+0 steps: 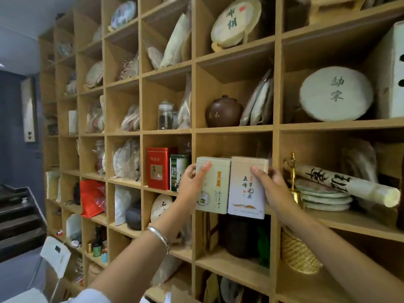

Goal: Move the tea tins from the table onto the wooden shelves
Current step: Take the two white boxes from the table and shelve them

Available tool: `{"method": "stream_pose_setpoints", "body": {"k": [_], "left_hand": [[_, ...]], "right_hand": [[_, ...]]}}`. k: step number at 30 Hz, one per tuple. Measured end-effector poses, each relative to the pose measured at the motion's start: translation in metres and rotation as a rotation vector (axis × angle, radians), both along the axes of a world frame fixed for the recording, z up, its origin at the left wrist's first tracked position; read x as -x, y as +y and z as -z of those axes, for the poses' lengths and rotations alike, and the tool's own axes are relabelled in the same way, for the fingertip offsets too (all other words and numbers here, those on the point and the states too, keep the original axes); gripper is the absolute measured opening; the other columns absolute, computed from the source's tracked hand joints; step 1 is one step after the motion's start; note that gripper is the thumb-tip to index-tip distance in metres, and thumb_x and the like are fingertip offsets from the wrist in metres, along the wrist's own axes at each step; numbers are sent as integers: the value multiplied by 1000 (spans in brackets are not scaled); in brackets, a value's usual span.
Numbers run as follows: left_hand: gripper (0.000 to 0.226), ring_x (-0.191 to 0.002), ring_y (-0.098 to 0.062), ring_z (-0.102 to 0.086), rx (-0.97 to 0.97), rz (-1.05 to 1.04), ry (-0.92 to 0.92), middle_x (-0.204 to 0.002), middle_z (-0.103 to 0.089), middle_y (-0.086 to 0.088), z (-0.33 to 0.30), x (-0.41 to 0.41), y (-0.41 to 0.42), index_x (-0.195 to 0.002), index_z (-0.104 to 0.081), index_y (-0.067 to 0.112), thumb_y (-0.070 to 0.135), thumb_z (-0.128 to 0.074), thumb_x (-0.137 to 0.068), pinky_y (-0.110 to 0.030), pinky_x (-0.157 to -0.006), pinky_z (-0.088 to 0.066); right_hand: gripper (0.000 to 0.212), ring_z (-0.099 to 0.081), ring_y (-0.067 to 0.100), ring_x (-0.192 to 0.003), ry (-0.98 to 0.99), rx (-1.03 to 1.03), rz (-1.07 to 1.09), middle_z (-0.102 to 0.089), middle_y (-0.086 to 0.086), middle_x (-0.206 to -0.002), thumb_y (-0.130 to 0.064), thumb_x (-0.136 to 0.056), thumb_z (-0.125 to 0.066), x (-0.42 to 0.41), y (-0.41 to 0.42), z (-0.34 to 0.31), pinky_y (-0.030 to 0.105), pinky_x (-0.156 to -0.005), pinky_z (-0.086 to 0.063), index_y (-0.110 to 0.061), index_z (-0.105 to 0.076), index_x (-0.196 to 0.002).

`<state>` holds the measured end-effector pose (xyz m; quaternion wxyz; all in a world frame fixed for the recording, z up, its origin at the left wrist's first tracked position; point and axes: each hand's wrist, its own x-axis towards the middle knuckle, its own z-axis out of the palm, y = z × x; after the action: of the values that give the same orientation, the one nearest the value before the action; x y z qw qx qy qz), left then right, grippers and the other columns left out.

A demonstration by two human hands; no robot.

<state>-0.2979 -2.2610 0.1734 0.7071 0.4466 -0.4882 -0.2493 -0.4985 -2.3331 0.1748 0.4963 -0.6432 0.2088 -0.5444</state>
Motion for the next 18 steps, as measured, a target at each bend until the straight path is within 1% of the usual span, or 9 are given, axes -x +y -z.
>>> {"method": "stream_pose_setpoints", "body": {"k": [2,4,6,8,10,12,15,18], "left_hand": [[48,-88,-26,-74,14,-18,-3,-101,-76,-7,-12,-10,-30,-113,-60,20,55,-67,-81,-41,-72,-61],[45,-88,-25,-74,17,-26,5,-101,-76,-6,-19,-21,-54,-112,-61,20,54,-65,-83,-37,-69,-61],[45,-90,-28,-74,17,-13,20,-101,-76,-7,-21,-31,-77,-111,-63,20,55,-65,-83,-41,-73,-60],[44,-92,-30,-73,14,-6,35,-102,-75,-7,-18,-42,-95,-110,-63,22,56,-66,-82,-48,-80,-59],[41,-91,-29,-74,18,-1,40,-102,-75,-7,-14,-51,-113,-109,-63,24,55,-66,-82,-50,-80,-59],[38,-89,-27,-74,10,11,18,-101,-76,-7,-7,-58,-129,-105,-65,23,54,-65,-83,-47,-77,-60],[38,-86,-26,-75,-19,42,12,-99,-76,-6,4,-65,-149,-102,-66,23,56,-63,-83,-40,-71,-61],[38,-85,-24,-75,-34,71,3,-96,-77,-4,13,-73,-170,-101,-67,26,59,-62,-83,-36,-68,-60]], "right_hand": [[28,-74,12,-75,22,36,6,-76,-8,-83,-43,-86,-62,-10,-29,-14,24,-56,-58,-35,-43,-105],[33,-74,13,-78,45,49,12,-74,-1,-91,-43,-87,-62,-20,-50,-25,30,-62,-60,-32,-41,-110],[37,-74,12,-77,67,36,18,-71,1,-98,-42,-88,-61,-31,-70,-31,28,-60,-59,-29,-39,-115],[41,-73,9,-72,93,4,39,-70,1,-96,-42,-88,-62,-41,-85,-34,23,-54,-56,-28,-36,-118],[44,-74,12,-72,118,-13,80,-70,0,-96,-42,-89,-61,-52,-101,-34,24,-53,-56,-27,-33,-120],[46,-73,12,-75,132,-35,116,-68,-1,-96,-41,-90,-60,-61,-114,-31,25,-56,-56,-28,-30,-122],[43,-73,12,-73,104,-88,116,-70,1,-96,-39,-92,-58,-71,-127,-20,26,-56,-57,-30,-27,-121],[45,-74,17,-81,61,-124,125,-71,5,-100,-38,-93,-57,-77,-137,-7,32,-67,-59,-31,-26,-123]]}}
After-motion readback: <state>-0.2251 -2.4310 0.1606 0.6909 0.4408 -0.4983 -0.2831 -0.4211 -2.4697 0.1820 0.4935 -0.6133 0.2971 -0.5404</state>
